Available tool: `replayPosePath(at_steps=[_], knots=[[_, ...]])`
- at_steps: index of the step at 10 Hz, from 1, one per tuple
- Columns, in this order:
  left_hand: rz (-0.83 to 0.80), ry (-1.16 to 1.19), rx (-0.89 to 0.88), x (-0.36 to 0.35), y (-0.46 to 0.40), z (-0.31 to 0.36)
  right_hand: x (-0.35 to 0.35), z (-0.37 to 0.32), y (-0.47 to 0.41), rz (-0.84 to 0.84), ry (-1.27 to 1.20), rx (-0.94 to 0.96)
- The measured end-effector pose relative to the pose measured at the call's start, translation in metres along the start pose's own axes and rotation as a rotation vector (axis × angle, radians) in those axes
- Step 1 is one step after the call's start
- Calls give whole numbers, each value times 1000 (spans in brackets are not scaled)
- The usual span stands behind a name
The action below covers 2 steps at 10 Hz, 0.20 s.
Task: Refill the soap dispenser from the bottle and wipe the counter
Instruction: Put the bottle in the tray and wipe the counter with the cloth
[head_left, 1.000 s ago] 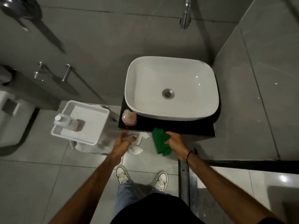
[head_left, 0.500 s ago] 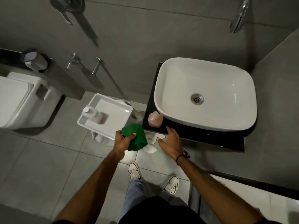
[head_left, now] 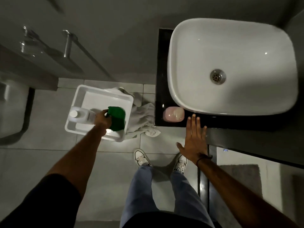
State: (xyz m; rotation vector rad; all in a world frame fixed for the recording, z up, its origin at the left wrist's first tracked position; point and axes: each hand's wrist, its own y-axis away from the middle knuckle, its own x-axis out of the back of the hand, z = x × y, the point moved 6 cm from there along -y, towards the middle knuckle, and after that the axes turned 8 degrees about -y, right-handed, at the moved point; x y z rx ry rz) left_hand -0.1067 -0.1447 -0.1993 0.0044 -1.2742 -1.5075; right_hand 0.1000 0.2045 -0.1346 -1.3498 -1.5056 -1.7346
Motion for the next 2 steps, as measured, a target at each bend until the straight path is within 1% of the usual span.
replayPosePath(at_steps=[1,2], knots=[[-16,-151,-7,-1,-13,-7,2,-2,0,-5,-7,-13],[52,-305,-71,7,-6,10,7,-4,0,3,-9,-35]])
